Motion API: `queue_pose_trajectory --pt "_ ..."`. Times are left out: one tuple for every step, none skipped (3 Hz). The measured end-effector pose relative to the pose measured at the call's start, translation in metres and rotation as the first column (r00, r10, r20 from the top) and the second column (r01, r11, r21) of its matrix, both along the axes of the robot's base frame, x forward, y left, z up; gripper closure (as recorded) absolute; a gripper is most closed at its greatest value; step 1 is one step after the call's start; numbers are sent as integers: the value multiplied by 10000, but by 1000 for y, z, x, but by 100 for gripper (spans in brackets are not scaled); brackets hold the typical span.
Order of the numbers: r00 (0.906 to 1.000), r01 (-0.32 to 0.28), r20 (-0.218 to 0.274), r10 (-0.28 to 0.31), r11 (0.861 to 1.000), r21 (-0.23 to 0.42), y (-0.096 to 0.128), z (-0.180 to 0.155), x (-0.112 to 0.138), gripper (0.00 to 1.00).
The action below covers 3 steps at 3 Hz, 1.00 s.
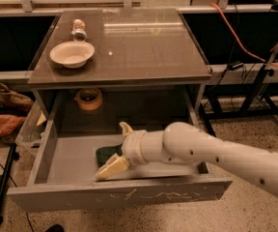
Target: Place sponge into top drawer
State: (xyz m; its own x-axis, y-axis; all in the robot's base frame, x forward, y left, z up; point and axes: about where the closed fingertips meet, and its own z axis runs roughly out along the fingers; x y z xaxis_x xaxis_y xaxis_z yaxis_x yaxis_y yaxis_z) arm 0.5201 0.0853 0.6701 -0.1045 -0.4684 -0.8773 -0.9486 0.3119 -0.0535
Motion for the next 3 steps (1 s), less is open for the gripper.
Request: queue_pose_trajectory --pt "9959 32 899 -23 9999 -106 8 38 -64 0" --pt "9959 33 899 -23 9999 -107 8 38 -64 0" --pt "9952 319 937 -268 9981 -530 -13 55 -66 0"
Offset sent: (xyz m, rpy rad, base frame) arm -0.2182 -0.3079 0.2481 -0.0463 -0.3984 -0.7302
